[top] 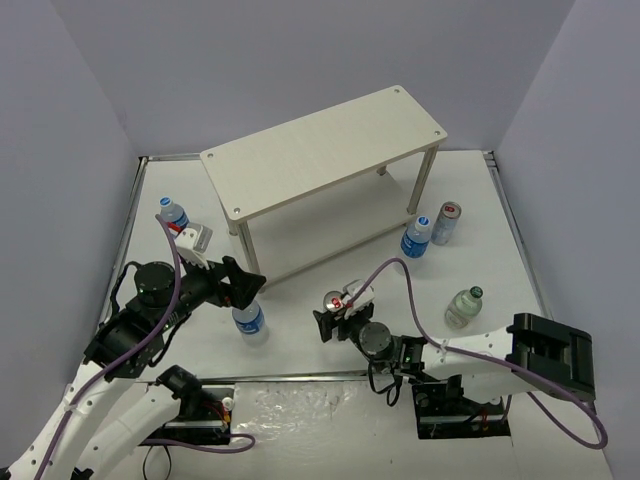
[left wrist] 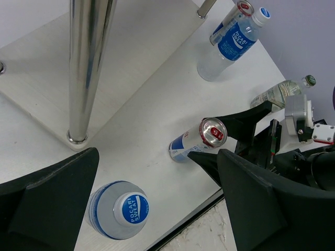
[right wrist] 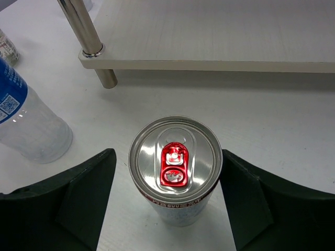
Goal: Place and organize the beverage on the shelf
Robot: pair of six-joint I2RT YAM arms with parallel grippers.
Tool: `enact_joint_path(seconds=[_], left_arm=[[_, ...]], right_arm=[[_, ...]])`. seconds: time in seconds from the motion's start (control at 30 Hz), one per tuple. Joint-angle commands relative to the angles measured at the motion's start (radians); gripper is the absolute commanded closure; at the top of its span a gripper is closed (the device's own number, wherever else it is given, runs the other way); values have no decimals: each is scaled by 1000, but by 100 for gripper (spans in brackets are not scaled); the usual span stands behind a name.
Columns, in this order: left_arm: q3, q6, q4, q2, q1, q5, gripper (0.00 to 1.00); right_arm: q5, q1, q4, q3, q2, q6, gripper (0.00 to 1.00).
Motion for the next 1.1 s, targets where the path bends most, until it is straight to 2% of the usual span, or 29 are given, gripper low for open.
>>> enact_joint_path(seconds=[0.0, 0.23, 0.27, 0.3, 0.5, 0.57, 0.63, 0.8, 0.93, 1.07], left_arm=[[5, -9, 45, 8, -3, 15, 6], [5, -7, 44, 6, -3, 16, 6], [7, -9, 44, 8, -3, 15, 6], [7, -9, 44, 8, -3, 15, 6], [18, -9, 42, 14, -3, 16, 6], [22, -9, 38, 17, -2, 15, 6], [30, -7, 38, 20, -3, 15, 6], [47, -3, 22, 23, -3, 12, 6], [68, 2, 4, 14, -2, 10, 6], [102, 14, -24, 6, -3, -1, 6]], right_arm=[[-6, -35, 148, -7, 50, 18, 28], [-17, -59, 217, -12, 139, 21, 29], [-23, -59, 216, -8, 139, 24, 41], [-21, -58, 210, -7, 141, 25, 44], [12, -35, 79, 34, 75, 27, 60], [35, -29, -17, 71, 32, 39, 64], [51, -26, -106, 93, -9, 47, 73], [74, -23, -237, 162, -89, 56, 86], [82, -23, -320, 215, -138, 15, 88], [59, -56, -318, 294, -109, -57, 84]])
